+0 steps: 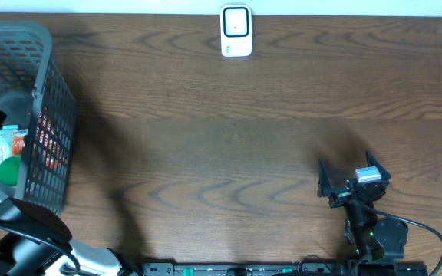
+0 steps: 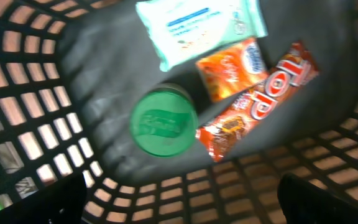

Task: Scan the item barcode
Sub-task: 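Lower the left gripper into the basket and grasp the green-capped bottle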

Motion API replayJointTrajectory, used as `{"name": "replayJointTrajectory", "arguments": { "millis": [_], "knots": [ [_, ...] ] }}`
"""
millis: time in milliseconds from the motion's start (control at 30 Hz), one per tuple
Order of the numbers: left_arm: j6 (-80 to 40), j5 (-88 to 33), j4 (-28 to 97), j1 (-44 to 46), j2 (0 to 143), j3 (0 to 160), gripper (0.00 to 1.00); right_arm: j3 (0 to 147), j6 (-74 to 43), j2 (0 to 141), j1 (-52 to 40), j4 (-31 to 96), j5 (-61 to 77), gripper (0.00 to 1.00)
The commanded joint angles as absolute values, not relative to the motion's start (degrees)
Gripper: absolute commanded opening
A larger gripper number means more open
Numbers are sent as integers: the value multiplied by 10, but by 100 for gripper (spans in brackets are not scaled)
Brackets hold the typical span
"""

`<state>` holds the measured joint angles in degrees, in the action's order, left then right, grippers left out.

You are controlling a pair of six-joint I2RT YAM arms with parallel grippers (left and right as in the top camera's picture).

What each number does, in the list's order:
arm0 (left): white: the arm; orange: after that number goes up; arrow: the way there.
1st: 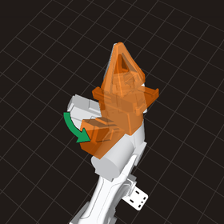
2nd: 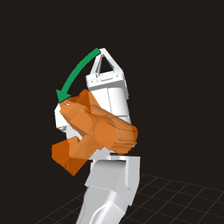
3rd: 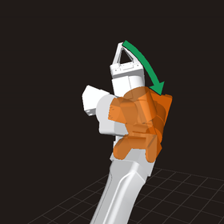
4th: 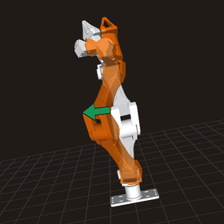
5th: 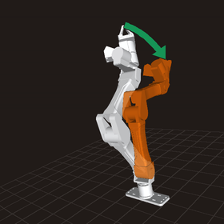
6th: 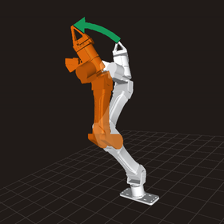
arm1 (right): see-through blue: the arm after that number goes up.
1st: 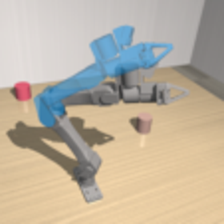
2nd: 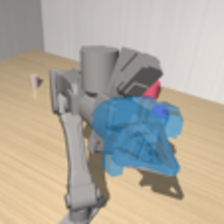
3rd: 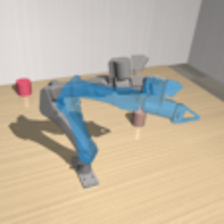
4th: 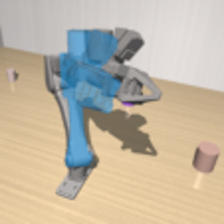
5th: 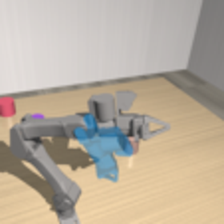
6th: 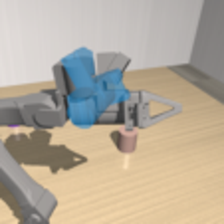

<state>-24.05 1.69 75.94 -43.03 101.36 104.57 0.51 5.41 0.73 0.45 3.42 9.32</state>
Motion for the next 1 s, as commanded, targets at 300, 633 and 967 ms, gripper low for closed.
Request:
{"name": "replayJointTrajectory", "arguments": {
  "millis": [300,633,967],
  "knots": [
    [-246,56,670,-435,1014,929,98,3,48,6,-1,35,91,99],
    [-245,53,630,-457,1034,889,98,3,48,6,-1,35,91,99],
    [-245,35,622,-457,1096,880,98,3,48,6,-1,35,91,99]
  ]
}}
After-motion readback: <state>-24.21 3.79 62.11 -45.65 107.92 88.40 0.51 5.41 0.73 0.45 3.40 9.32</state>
